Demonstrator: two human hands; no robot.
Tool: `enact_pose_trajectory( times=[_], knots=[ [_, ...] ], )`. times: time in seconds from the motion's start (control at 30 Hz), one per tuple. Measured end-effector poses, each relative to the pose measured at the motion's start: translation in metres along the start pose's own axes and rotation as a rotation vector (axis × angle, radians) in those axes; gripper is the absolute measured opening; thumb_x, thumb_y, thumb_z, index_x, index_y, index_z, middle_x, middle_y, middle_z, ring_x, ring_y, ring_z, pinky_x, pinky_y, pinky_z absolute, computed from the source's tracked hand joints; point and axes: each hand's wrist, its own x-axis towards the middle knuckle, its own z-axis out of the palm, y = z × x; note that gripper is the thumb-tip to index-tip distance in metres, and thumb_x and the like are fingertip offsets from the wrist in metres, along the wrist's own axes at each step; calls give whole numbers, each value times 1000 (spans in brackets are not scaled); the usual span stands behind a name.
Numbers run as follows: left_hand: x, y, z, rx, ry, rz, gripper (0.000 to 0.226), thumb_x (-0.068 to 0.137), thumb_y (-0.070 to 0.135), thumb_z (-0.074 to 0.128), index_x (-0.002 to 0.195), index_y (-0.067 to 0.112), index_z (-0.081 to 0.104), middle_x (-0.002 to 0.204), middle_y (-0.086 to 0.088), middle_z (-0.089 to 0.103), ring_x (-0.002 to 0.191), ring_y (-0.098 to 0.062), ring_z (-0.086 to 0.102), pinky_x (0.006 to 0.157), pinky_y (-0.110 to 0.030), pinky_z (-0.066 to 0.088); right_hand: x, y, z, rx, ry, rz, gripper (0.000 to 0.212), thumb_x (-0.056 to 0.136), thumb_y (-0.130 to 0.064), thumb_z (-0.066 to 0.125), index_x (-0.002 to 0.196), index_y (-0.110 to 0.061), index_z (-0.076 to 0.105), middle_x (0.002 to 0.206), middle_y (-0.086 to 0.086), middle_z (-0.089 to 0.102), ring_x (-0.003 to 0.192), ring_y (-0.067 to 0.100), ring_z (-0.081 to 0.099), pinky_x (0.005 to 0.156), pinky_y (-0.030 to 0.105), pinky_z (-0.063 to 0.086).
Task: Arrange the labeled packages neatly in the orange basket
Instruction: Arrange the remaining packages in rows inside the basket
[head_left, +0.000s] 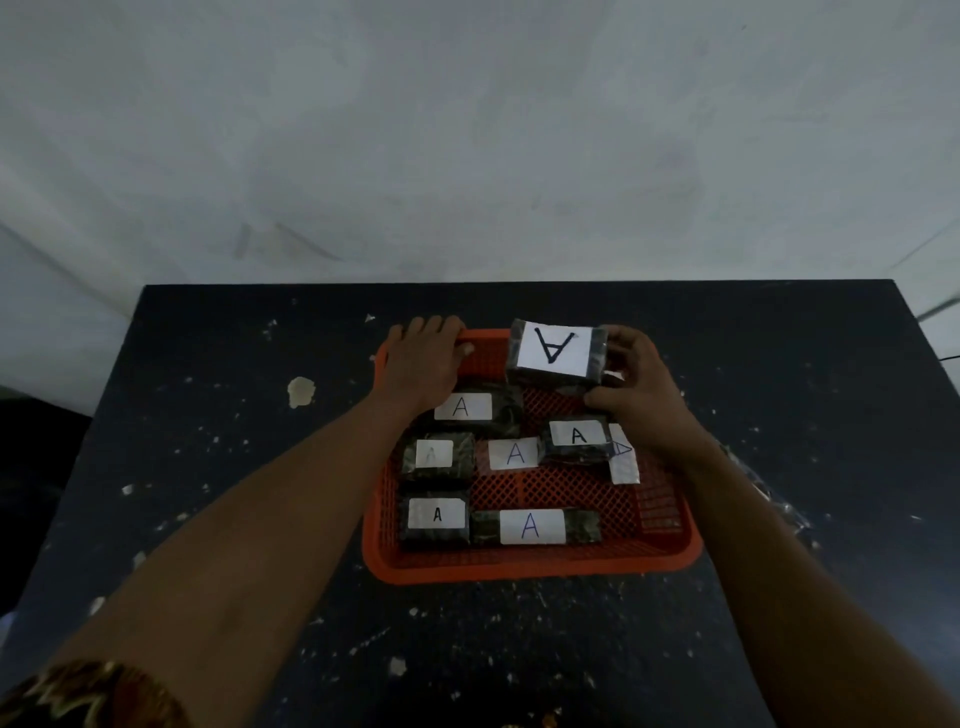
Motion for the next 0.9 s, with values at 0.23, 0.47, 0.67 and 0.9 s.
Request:
enact_pose_trajectory(
  times=[0.23, 0.47, 0.67, 0.9],
  knots=[
    [0, 0, 0, 7, -1, -1, 24, 98, 40, 37, 112, 25, 48, 112, -3, 58, 105, -26, 49, 94, -45, 31, 2, 11, -2, 60, -2, 16, 77, 71, 17, 64, 128, -32, 47, 129, 2, 49, 111, 17, 58, 78, 38, 58],
    [0, -1, 3, 15, 10, 0, 23, 99, 41, 37, 112, 26, 48, 112, -2, 58, 105, -25, 50, 93, -44, 31, 0, 14, 0, 318, -13, 79, 62, 76, 12, 53, 124, -27, 51, 129, 15, 51, 110, 36, 61, 82, 48, 56],
    [0, -2, 3, -13, 10, 8, 23, 98, 43, 36, 110, 27, 48, 109, -1, 58, 104, -24, 50, 94, -44, 31, 2, 13, 13, 103, 214, 70, 61, 71, -7, 81, 109, -40, 47, 113, 0, 62, 95, 17, 69, 74, 34, 60],
    [-1, -1, 1, 1, 2, 5, 24, 99, 41, 37, 113, 25, 48, 111, -3, 58, 105, -25, 49, 95, -45, 31, 11, 2, 9, 122, 203, 86, 48, 74, -4, 78, 113, -24, 58, 108, 5, 67, 92, 24, 71, 71, 39, 60]
  ],
)
